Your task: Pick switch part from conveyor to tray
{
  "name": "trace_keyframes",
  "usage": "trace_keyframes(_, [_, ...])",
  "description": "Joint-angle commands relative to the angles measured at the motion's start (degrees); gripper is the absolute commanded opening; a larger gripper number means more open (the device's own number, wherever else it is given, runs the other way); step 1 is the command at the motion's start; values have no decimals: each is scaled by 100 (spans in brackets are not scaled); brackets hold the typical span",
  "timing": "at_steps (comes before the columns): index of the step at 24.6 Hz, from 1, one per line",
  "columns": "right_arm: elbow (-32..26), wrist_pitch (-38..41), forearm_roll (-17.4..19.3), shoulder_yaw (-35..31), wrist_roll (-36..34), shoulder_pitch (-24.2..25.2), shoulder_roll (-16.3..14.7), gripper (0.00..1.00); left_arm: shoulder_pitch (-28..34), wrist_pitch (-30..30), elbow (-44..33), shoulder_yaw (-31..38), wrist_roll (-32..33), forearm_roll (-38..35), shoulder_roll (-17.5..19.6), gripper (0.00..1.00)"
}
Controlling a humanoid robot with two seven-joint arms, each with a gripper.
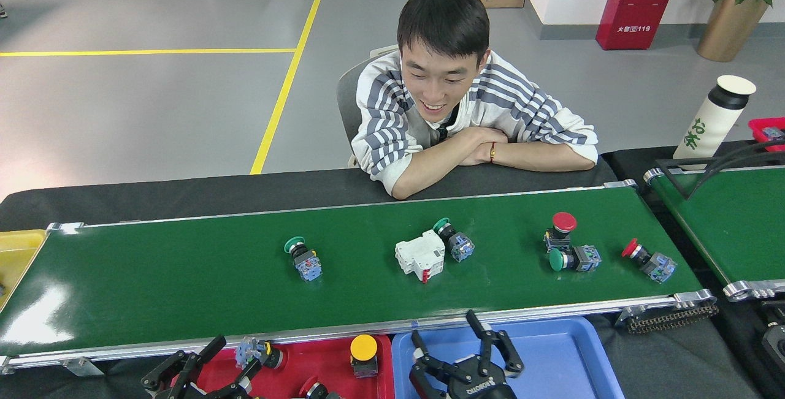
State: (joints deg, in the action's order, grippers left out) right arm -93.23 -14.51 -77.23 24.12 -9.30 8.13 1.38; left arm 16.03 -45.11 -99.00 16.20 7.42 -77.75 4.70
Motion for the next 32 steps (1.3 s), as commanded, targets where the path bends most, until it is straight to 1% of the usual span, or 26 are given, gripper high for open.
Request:
trace_keyframes(1, [-12, -676, -29, 5, -142, -30, -32, 99, -4, 475, -23, 85, -13, -39, -188, 100])
trace_keyframes(2, [50, -693, -81, -4, -133, -65, -32, 99, -13, 1046, -14, 120, -13, -65, -285, 100])
trace_keyframes(3, [103, -711, -134, -4, -90, -92, -15, 99, -13, 1635, 39, 112, -13, -83, -303, 100])
trace_keyframes(5, [156, -728, -248, -13, 121, -232, 21, 99, -4, 2418, 101, 103, -13, -83, -294, 100])
trace_keyframes(8, [393, -825, -266, -48, 429, -602, 47, 99, -4, 2955, 136, 129, -22, -91, -294, 100])
trace_keyframes(9, [551, -1036, -266, -39, 464, -803, 38, 99, -21, 3052, 136, 129, -39, -91, -285, 100])
trace_keyframes(11, [867, -1273, -275, -13, 526, -1094, 38, 99, -48, 3061, 127, 129, -39, -83, -276, 100])
trace_keyframes(14, [982, -1308, -284, -21, 579, -1155, 47, 99, -30, 3034, 48, 76, -39, -91, -241, 100])
trace_keyframes(16, [999, -1352, -284, -39, 587, -1164, 56, 99, -109, 3043, -14, -47, -39, -320, -180, 100])
trace_keyframes(17, [1017, -1405, -275, -48, 614, -1191, 56, 99, -250, 3069, 39, -170, -39, -540, -197, 100])
trace_keyframes(18, [1043, -1423, -275, -48, 640, -1199, 82, 99, -539, 3078, 127, -389, -39, -803, -259, 100])
trace_keyframes(20, [1166, -1423, -266, -48, 658, -1322, 126, 99, -1006, 3192, 549, -697, -39, -1076, -311, 100])
trace_keyframes(24, [1623, -1423, -257, -136, 658, -1648, 267, 99, -1779, 3412, 1507, -943, -48, -1128, -329, 100])
trace_keyframes(27, [1966, -1414, -231, -188, 658, -1902, 355, 99, -2342, 3579, 2201, -970, -48, -1128, -285, 100])
trace_keyframes(32, [2450, -1405, -213, -268, 658, -2307, 495, 99, -2992, 3614, 2852, -970, -48, -1128, -250, 100])
